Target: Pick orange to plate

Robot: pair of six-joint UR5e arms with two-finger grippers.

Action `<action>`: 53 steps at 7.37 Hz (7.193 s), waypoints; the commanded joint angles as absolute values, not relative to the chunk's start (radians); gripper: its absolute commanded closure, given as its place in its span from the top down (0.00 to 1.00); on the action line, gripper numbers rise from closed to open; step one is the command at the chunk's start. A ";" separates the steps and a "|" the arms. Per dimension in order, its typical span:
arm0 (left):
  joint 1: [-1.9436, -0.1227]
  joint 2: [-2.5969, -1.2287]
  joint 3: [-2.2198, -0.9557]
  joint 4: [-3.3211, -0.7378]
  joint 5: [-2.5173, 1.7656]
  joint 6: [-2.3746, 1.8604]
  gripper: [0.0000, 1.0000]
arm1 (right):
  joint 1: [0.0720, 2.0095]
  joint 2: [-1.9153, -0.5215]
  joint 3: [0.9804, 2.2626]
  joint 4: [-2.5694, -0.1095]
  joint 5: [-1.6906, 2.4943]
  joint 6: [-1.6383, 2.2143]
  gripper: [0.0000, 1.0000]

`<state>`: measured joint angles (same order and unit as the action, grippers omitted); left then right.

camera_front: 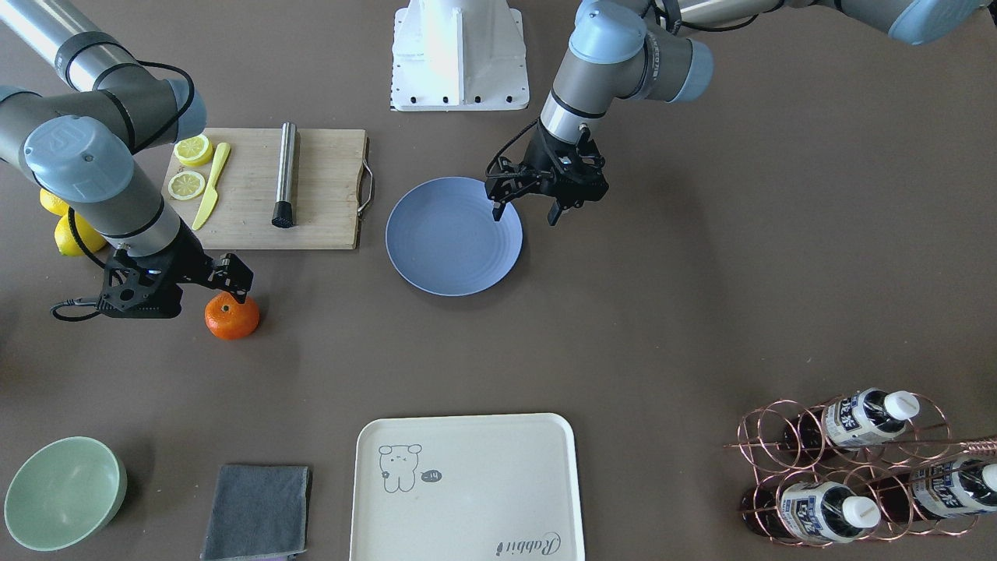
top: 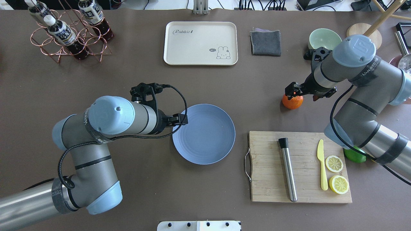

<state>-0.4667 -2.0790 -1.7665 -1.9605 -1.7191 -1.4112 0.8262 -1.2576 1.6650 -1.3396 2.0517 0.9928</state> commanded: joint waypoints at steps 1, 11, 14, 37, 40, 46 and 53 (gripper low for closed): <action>-0.468 -2.079 -1.767 -1.960 -1.720 -1.411 0.98 | 0.815 -1.246 1.648 -1.338 2.049 1.005 1.00; -0.543 -2.044 -1.825 -1.954 -1.730 -1.334 0.98 | 0.807 -1.212 1.662 -1.271 2.051 1.048 0.00; -0.624 -1.960 -2.007 -1.798 -1.721 -1.009 0.98 | 0.751 -1.074 1.766 -1.491 2.014 1.083 0.00; -1.502 -1.470 -1.965 -1.601 -2.153 0.174 0.98 | 0.956 -1.280 2.006 -1.703 2.164 0.795 1.00; -1.558 -1.467 -1.887 -1.591 -2.269 0.245 0.98 | 1.352 -1.526 1.917 -1.704 2.342 0.182 1.00; -1.608 -1.427 -1.812 -1.601 -2.306 0.239 0.98 | 1.697 -1.689 1.693 -1.692 2.364 -0.115 1.00; -1.614 -1.440 -1.802 -1.601 -2.303 0.239 0.98 | 1.697 -1.666 1.698 -1.692 2.350 -0.094 1.00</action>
